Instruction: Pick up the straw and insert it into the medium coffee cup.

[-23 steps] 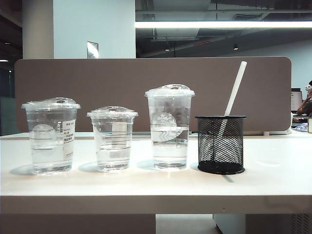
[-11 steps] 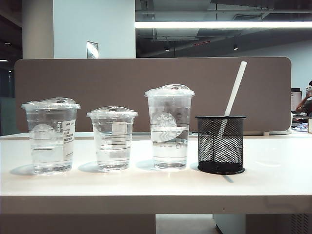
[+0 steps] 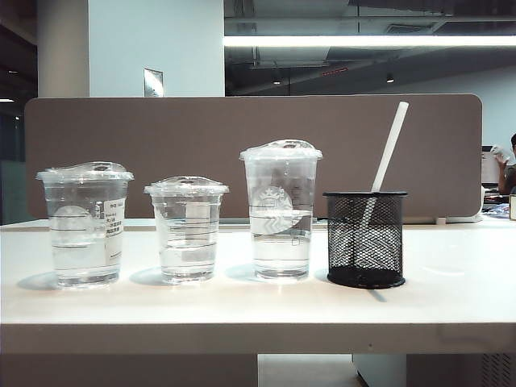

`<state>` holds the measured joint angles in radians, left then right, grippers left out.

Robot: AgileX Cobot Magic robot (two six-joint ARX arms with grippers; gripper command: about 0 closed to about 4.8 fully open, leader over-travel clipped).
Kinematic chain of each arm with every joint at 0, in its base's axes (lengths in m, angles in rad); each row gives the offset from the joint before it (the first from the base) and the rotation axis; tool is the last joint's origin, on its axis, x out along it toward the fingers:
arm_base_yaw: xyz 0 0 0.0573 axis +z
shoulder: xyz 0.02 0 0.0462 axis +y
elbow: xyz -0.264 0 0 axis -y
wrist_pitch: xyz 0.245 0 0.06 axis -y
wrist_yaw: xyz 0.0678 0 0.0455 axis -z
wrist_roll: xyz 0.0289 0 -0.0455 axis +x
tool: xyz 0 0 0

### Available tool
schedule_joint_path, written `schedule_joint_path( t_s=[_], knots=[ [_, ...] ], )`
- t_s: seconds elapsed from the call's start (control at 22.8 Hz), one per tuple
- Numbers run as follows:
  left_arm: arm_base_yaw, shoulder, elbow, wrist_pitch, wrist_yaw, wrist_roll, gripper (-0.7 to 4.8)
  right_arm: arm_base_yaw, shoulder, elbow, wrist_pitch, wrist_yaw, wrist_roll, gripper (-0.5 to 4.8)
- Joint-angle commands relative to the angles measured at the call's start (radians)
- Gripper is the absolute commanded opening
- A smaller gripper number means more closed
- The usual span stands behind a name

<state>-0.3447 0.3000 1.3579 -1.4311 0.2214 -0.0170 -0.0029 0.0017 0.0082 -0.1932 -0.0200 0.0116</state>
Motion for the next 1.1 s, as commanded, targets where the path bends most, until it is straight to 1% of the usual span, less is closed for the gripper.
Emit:
schedule_joint_path(
  t_s=[0.04, 0.26, 0.39, 0.44, 0.48, 0.57, 0.88, 0.97, 1.1],
  knots=[
    [0.001, 0.004, 0.001, -0.003, 0.006, 0.002, -0.03, 0.001, -0.001, -0.007, 0.013, -0.001, 0.004, -0.08],
    [0.001, 0.003, 0.001, -0.003, 0.013, 0.002, -0.03, 0.001, -0.001, -0.007, 0.013, -0.001, 0.004, -0.08],
    [0.000, 0.003, 0.001, -0.003, 0.056, 0.002, -0.03, 0.001, -0.001, -0.007, 0.013, -0.001, 0.004, -0.08],
    [0.000, 0.004, 0.001, -0.003, 0.076, 0.002, -0.03, 0.001, -0.001, -0.007, 0.013, -0.001, 0.004, -0.08],
    [0.000, 0.003, 0.001, -0.003, 0.122, 0.002, -0.03, 0.001, -0.001, -0.007, 0.013, -0.001, 0.004, -0.08],
    [0.000, 0.003, 0.001, -0.003, 0.148, 0.001, -0.04, 0.001, -0.001, -0.007, 0.013, -0.001, 0.004, -0.08],
    [0.000, 0.003, 0.001, -0.003, 0.158, 0.000, -0.04, 0.002, -0.001, -0.008, 0.015, -0.006, 0.004, -0.08],
    [0.001, 0.003, 0.001, -0.003, 0.161, -0.020, -0.04, 0.001, -0.001, -0.007, 0.016, 0.009, 0.011, -0.08],
    [0.000, 0.003, 0.001, -0.003, 0.160, -0.021, -0.03, 0.000, -0.001, 0.020, 0.041, 0.097, 0.101, -0.09]
  ],
)
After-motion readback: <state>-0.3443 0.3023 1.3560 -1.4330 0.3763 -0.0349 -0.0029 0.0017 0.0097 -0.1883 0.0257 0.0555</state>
